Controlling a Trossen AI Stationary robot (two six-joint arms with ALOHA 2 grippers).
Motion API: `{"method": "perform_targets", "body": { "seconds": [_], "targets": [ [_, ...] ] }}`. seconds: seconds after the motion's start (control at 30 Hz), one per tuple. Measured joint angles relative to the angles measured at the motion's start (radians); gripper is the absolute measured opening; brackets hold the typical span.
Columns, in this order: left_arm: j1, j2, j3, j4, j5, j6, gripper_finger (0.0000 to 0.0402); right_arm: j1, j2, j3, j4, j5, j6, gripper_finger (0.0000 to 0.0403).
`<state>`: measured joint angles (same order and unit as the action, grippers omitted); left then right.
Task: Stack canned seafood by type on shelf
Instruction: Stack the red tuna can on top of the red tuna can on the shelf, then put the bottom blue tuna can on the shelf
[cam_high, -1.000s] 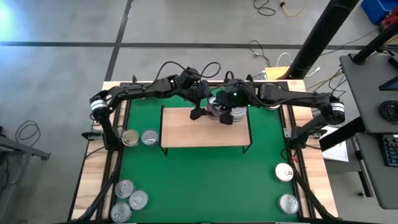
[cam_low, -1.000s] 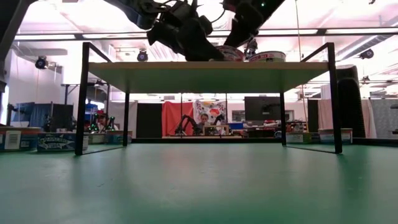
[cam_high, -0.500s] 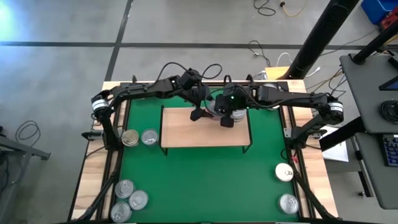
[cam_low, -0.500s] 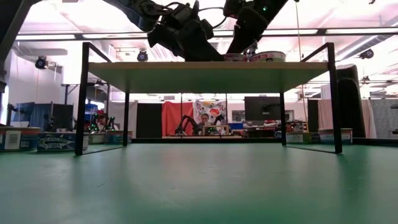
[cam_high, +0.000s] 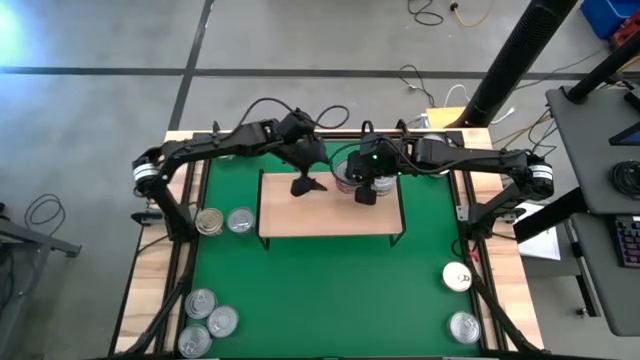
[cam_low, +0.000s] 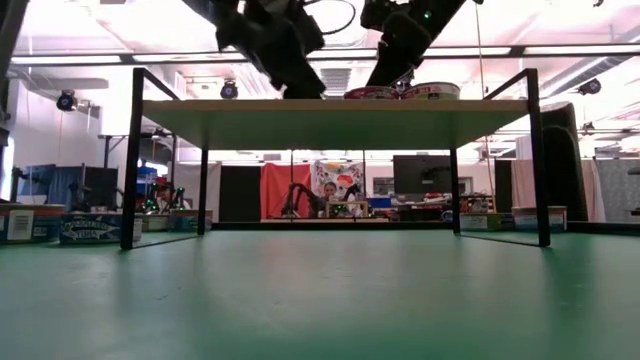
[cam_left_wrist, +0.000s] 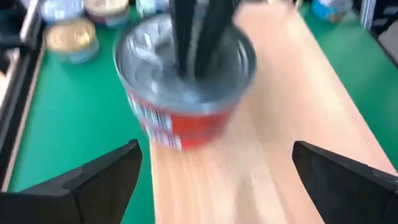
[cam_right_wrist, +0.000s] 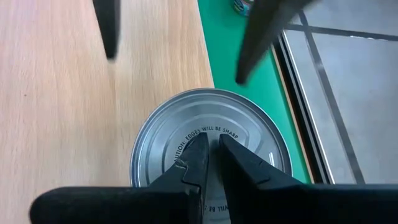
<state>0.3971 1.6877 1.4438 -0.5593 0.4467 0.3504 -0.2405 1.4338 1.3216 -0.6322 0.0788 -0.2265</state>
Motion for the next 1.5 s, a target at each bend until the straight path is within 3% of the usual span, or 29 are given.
{"method": "perform_targets", "body": {
  "seconds": [0.2, 0.5, 0.67, 0.87, 1.0, 1.17, 1.37, 1.5],
  "targets": [
    [-0.093, -0.14, -0.023, -0.044, -0.036, -0.042, 0.0398, 0.0, -0.008, -0.004, 0.034, 0.001, -0.024, 0.0034],
    [-0.351, -0.332, -0.205, -0.011, -0.329, -0.187, 0.0398, 0.031, -0.081, -0.006, 0.121, 0.006, -0.119, 0.0034],
    [-0.496, -0.443, -0.277, -0.032, -0.417, -0.389, 0.0398, 0.12, -0.138, -0.005, 0.208, 0.004, -0.121, 0.0034],
    [-0.7, -0.556, -0.298, -0.32, -0.465, -0.753, 0.0398, 0.291, -0.174, -0.003, 0.228, 0.002, -0.058, 0.0034],
    [-0.867, -0.627, -0.297, -0.489, -0.569, -1.003, 0.0398, 0.415, -0.173, -0.003, 0.217, 0.127, -0.005, 0.0034],
    [-1.048, -0.693, -0.319, -0.613, -0.797, -1.233, 0.0398, 0.557, -0.154, -0.006, 0.168, 0.301, 0.109, 0.0034],
    [-1.145, -0.725, -0.441, -0.615, -0.939, -1.295, 0.0373, 0.668, -0.108, -0.014, 0.165, 0.373, 0.266, 0.0034],
    [-1.145, -0.725, -0.535, -0.596, -0.939, -1.307, 0.0348, 0.706, -0.063, -0.014, 0.154, 0.376, 0.365, 0.0034]
  ]
}}
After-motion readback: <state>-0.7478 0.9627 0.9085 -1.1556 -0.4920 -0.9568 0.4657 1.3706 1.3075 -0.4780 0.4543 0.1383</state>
